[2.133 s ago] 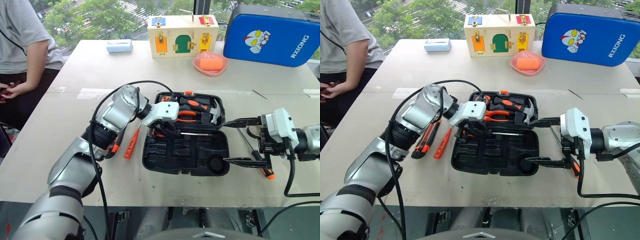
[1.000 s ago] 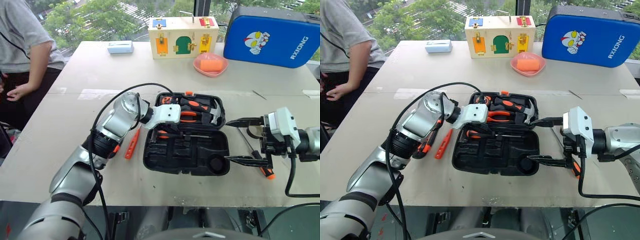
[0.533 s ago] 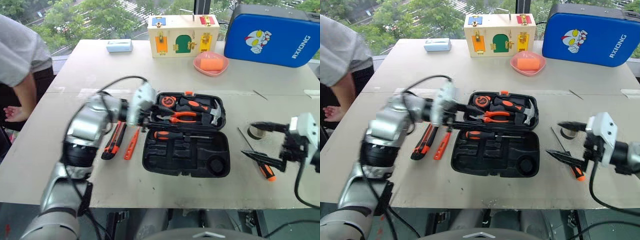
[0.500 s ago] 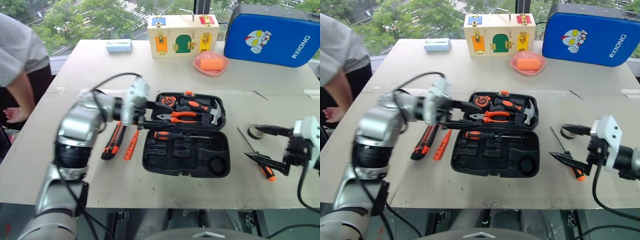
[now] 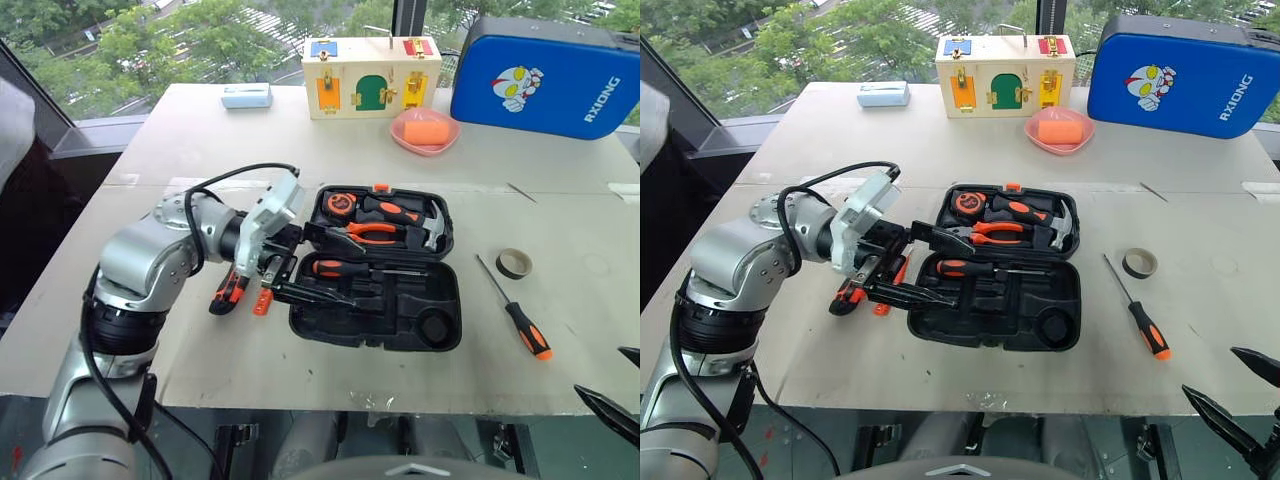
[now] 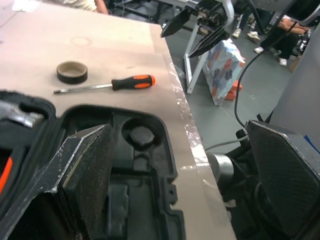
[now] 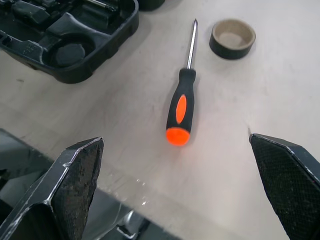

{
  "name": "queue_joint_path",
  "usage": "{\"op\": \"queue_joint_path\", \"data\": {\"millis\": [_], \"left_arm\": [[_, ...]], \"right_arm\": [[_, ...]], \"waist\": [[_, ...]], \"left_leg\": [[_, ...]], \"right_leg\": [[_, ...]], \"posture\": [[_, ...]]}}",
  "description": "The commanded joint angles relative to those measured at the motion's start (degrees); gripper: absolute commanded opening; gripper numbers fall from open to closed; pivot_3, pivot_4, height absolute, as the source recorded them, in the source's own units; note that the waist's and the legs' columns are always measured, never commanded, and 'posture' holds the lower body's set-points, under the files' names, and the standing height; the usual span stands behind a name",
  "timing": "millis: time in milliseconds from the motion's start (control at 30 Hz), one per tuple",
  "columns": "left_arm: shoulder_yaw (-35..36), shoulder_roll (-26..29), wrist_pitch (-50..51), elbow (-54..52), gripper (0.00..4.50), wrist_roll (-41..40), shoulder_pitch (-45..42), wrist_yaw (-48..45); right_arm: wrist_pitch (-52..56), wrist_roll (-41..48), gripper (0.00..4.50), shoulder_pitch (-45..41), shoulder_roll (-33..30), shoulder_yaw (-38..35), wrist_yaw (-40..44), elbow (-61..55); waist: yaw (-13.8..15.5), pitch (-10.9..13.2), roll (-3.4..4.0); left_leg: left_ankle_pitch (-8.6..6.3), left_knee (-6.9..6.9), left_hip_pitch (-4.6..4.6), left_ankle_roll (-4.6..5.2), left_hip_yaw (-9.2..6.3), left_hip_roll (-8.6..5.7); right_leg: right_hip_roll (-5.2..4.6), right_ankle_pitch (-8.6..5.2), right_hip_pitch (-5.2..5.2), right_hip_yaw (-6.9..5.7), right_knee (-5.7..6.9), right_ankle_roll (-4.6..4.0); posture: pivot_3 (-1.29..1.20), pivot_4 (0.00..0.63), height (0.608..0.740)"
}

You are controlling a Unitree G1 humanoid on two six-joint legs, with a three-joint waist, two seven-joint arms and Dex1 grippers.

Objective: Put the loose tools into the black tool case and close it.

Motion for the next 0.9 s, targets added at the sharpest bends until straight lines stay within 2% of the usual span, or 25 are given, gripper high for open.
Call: {"op": "queue_joint_path", "data": {"millis": [33, 100, 333, 567, 667, 800, 900], "left_arm": [[-0.59, 0.65, -2.67, -0.57, 4.47, 1.26, -0.8, -0.89], [-1.06, 1.1, -3.29, -1.03, 4.47, 1.84, -0.55, -0.89], [-0.99, 1.96, -3.27, -3.18, 4.47, 1.98, -0.16, 1.47], [-0.1, 2.85, -2.03, -5.08, 4.47, 0.97, 0.49, 3.14], [-0.13, 2.84, -1.87, -5.06, 4.5, 0.88, 0.66, 3.75], [-0.29, 2.92, -1.83, -5.05, 4.5, 0.46, 0.89, 4.1], [-0.13, 3.24, -1.88, -4.93, 4.5, 0.15, 1.27, 4.03]], "right_arm": [[1.2, -1.07, 4.5, -4.63, -3.38, 4.32, -3.57, -1.5], [2.55, -3.0, 4.5, -8.86, -5.62, 9.51, -6.29, -1.13], [6.93, -11.63, 4.5, -20.83, -7.01, 25.36, -16.44, 5.78], [6.14, -17.69, 4.5, -23.23, -6.2, 30.67, -20.43, 12.27], [4.72, -17.95, 3.8, -23.03, -5.03, 31.52, -20.47, 13.0], [4.06, -18.1, 2.2, -22.37, -3.75, 32.26, -21.03, 11.97], [4.07, -17.85, 0.76, -22.38, -2.94, 31.64, -21.6, 11.25]], "waist": [[0.0, 0.0, 0.01], [-0.97, 0.01, -0.12], [-0.38, -0.01, -0.02], [0.02, -0.02, -0.02], [-0.01, -0.03, -0.05], [-0.04, -0.05, -0.08], [-0.02, -0.05, -0.08]], "left_leg": [[0.05, -0.1, -0.05, -0.08, -0.02, 0.02], [0.15, -0.08, -0.05, -0.25, -0.02, 0.08], [0.18, 0.03, -0.21, -0.29, -0.12, 0.02], [0.2, 0.03, -0.21, -0.31, -0.07, 0.01], [0.19, 0.06, -0.17, -0.3, -0.07, 0.01], [0.18, 0.1, -0.08, -0.28, -0.07, 0.01], [0.18, 0.1, -0.09, -0.29, -0.07, 0.01]], "right_leg": [[0.01, -0.01, -0.05, -0.03, -0.01, -0.01], [0.08, -0.01, -0.05, 0.0, -0.02, -0.02], [0.02, -0.01, -0.09, -0.13, -0.04, -0.01], [0.03, -0.01, -0.11, -0.08, -0.03, -0.01], [0.05, 0.0, -0.06, -0.09, -0.01, 0.0], [0.05, 0.01, -0.02, -0.07, -0.01, 0.01], [0.05, 0.01, -0.03, -0.08, -0.01, 0.01]], "posture": [[0.0, 0.15, 0.735], [0.0, 0.15, 0.735], [0.0, 0.15, 0.735], [0.0, 0.15, 0.735], [0.0, 0.15, 0.735], [0.0, 0.15, 0.735], [0.0, 0.15, 0.735]]}}
